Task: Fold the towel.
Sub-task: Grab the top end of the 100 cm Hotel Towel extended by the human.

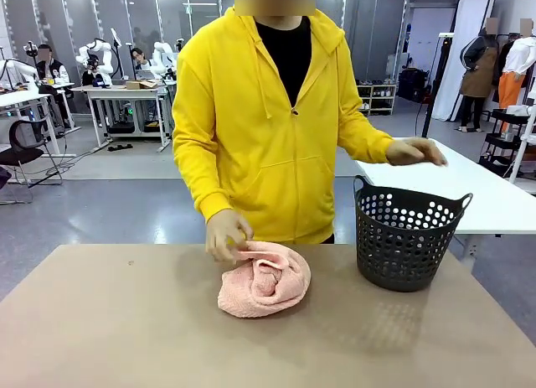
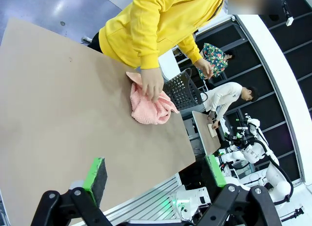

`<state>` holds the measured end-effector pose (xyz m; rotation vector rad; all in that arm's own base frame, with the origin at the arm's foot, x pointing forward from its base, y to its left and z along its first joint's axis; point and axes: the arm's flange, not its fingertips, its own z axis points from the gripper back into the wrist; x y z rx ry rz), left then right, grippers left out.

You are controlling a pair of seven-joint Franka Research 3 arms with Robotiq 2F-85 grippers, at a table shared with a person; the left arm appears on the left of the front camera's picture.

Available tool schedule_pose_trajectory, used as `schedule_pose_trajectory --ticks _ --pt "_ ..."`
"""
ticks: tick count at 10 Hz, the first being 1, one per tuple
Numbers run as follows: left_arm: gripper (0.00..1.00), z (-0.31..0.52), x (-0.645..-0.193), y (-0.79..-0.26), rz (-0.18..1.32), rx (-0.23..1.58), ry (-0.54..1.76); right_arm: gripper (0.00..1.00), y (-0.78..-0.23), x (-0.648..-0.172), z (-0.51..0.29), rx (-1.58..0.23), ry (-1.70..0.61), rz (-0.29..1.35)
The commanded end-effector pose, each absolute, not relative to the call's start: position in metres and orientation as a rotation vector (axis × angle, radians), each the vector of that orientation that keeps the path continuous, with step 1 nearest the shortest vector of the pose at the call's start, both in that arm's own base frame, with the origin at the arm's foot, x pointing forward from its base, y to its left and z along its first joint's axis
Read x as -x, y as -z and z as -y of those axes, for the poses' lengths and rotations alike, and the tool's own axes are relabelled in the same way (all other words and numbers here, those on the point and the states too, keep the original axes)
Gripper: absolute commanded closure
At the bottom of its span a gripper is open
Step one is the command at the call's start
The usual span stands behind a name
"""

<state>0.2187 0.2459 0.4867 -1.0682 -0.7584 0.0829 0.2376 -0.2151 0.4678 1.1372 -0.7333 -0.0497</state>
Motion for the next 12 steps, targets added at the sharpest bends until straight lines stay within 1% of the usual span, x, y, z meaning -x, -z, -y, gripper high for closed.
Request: schedule_pose_trajectory --ticks 1,12 --pt "0.00 -0.2489 -0.2199 -0.4892 0.774 1.080 -0.065 0.00 -0.4687 -0.2384 0.2156 -1.145 0.047 0.750" --pt "0.00 -0.2489 -0.2199 -0.4892 0.774 1.080 -0.065 0.00 -0.4687 -0.2384 0.2156 -1.145 0.047 0.750"
